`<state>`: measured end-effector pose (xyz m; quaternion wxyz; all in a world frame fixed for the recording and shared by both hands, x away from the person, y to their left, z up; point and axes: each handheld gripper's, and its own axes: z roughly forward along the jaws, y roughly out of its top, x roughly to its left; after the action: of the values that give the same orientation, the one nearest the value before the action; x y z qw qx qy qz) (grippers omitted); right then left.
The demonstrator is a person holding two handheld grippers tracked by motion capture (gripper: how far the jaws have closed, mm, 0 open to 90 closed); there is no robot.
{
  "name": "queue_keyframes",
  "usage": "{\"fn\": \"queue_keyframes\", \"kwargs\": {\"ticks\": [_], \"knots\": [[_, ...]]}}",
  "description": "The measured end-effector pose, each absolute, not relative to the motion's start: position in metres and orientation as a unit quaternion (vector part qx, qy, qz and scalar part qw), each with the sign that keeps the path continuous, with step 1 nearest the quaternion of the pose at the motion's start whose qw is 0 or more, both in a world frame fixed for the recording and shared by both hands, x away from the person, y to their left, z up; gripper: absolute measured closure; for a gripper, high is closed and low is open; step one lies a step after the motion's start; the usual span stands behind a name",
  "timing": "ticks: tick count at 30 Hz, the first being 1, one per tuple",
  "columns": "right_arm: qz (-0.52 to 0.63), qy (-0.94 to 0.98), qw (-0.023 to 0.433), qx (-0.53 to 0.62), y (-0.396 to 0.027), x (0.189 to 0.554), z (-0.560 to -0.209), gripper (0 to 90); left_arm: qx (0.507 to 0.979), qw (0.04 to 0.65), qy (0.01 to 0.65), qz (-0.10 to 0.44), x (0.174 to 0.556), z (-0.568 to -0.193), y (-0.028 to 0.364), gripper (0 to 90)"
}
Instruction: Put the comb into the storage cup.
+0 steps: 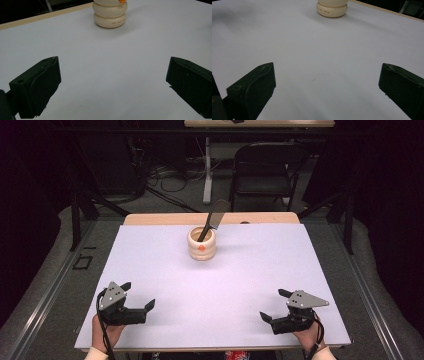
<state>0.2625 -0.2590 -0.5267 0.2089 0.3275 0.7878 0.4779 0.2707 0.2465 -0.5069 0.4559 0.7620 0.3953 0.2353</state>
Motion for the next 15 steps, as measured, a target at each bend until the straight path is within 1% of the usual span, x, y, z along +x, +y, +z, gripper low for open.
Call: {"fn": "queue_keyframes", "kwargs": {"ticks": [15], "knots": [[0.478,0.788,0.208,0.327,-0.259,0.262,-0.527,0.4,0.759,0.457,0.396,0.242,0.260,-0.514,0.251,0.0]]}}
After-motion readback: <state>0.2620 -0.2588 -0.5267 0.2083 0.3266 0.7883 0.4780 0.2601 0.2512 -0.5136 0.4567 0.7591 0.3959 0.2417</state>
